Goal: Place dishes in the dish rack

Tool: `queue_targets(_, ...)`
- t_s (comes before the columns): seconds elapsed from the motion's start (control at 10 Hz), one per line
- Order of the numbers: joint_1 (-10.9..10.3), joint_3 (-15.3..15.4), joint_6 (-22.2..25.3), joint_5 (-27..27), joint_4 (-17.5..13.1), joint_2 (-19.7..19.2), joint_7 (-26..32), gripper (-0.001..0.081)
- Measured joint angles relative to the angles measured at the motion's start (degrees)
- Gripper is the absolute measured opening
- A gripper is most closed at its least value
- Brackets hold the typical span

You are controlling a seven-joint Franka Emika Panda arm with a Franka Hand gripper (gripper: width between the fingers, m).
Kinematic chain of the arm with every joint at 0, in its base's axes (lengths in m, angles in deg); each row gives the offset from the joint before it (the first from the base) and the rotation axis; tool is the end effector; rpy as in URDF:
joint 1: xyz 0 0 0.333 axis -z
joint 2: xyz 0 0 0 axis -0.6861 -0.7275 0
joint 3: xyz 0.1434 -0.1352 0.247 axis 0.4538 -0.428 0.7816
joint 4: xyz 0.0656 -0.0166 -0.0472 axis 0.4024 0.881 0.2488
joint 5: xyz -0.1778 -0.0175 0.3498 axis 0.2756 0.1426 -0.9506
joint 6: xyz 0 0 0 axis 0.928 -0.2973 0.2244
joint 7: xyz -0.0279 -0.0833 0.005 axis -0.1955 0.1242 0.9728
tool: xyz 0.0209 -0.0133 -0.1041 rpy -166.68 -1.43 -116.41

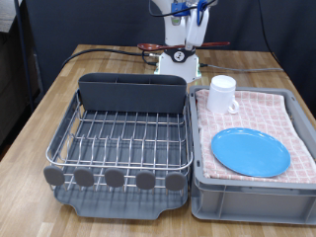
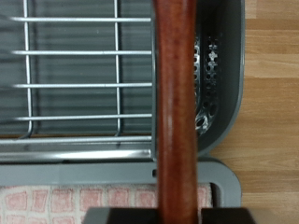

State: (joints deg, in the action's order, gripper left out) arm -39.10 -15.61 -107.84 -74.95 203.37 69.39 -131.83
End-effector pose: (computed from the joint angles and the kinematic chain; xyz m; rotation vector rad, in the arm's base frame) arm 0.3553 0.0157 0.3814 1.1870 -2.8184 0.1994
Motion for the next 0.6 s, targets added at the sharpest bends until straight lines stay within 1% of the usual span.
queue_targets(0.3,0.13,-2.68,-1.14,0.60,2.49,2.90,2.53,0.0094)
queue_targets(0.6,0.11,-3.07,-0.98,0.20,2.48,2.74,2.51,0.0094)
